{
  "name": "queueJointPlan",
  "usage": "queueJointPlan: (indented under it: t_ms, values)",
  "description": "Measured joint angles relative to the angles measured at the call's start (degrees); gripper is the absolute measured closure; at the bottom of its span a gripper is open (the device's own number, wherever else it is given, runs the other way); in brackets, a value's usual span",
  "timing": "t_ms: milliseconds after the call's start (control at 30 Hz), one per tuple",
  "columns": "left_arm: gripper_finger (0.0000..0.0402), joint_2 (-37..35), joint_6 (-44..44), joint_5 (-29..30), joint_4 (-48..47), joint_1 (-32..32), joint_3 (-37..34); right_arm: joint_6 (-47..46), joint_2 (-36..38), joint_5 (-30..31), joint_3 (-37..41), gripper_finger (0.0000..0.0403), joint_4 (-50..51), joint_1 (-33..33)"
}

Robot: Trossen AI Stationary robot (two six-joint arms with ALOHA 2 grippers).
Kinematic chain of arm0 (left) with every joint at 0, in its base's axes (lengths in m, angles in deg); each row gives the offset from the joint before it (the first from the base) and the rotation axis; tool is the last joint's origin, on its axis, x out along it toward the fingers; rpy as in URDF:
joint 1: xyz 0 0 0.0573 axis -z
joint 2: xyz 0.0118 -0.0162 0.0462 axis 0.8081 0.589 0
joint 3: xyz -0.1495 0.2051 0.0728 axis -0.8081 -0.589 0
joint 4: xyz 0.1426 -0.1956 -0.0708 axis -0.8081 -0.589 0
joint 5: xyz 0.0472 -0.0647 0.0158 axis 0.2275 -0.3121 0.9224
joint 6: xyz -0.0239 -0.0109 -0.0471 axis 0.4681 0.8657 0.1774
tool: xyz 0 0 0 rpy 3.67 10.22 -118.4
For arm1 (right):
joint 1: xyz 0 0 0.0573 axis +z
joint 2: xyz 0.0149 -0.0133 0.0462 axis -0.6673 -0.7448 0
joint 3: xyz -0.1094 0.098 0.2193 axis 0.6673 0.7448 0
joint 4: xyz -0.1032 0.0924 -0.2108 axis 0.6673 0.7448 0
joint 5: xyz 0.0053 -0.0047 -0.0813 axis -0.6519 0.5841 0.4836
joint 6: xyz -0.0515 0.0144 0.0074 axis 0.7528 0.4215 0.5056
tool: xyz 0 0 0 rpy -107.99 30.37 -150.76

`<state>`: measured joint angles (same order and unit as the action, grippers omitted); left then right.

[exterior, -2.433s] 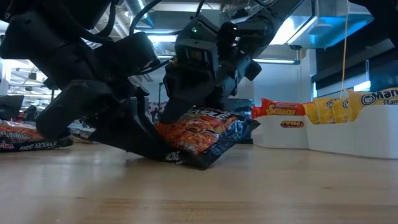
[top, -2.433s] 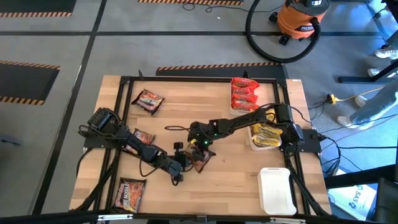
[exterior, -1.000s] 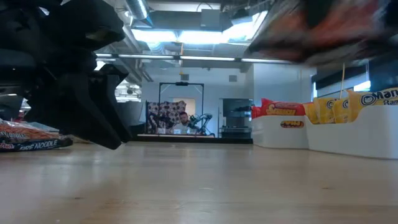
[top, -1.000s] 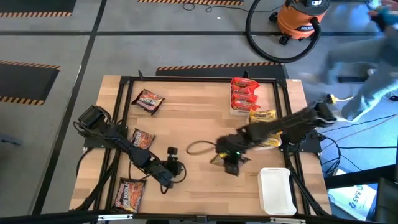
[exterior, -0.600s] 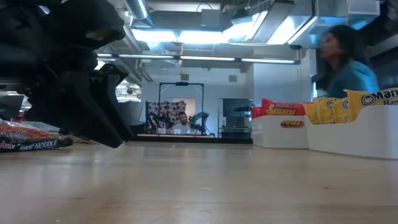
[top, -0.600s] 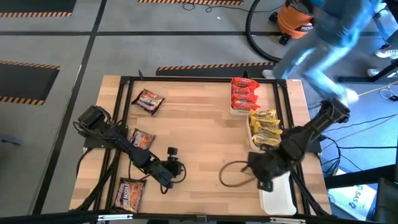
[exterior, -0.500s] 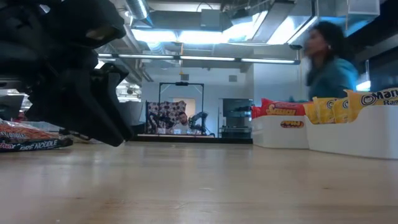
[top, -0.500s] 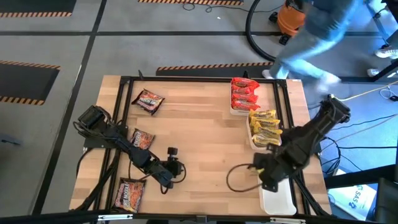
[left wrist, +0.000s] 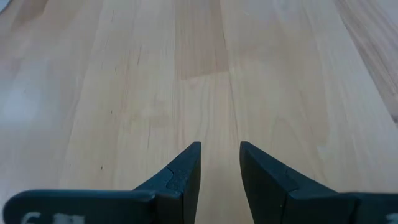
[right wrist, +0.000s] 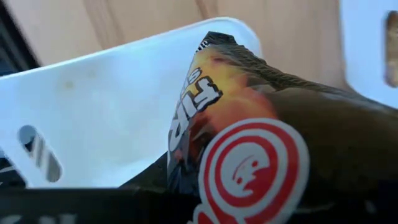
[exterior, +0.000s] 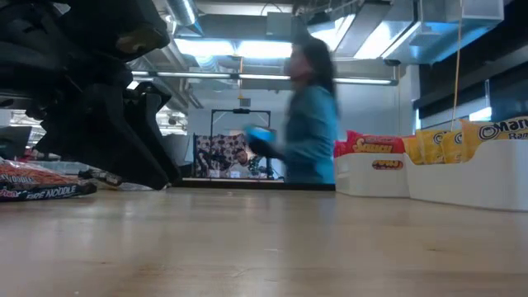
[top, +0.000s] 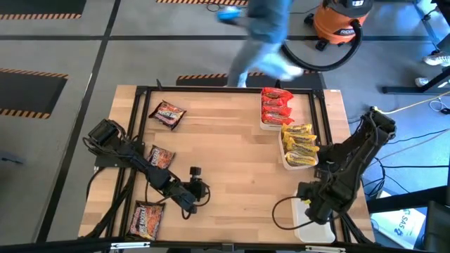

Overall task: Sort Maruchan noodles
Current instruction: Put the black noodle pack into the bottom white bin

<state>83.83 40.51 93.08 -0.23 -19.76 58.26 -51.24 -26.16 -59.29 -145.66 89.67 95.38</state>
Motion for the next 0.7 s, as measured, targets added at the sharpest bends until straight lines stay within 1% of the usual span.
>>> queueJointPlan:
  t_ms: [200,333,433,567,700]
  values:
    - [0.0297,0.0,0.09,0.02,0.01,0.0,0.0,0.51,0.0,0.57,1.58,0.0272,-2.82,0.24]
    - [0.0297,0.0,0.09,0.04,0.04,0.0,0.0,3.52,0.0,3.54,4.17,0.0272,-4.06,0.14]
    - [0.0297,0.0,0.09,0.09,0.04,0.0,0.0,6.25,0.0,3.93,5.46,0.0272,-4.72,0.13]
    - [0.0297,0.0,0.09,0.33,0.15,0.0,0.02,8.04,-0.02,5.55,5.73,0.0272,-4.67,0.13]
    - [0.0297,0.0,-0.02,0.49,0.45,-0.13,0.02,8.76,-0.02,5.17,5.73,0.0272,-4.64,0.08]
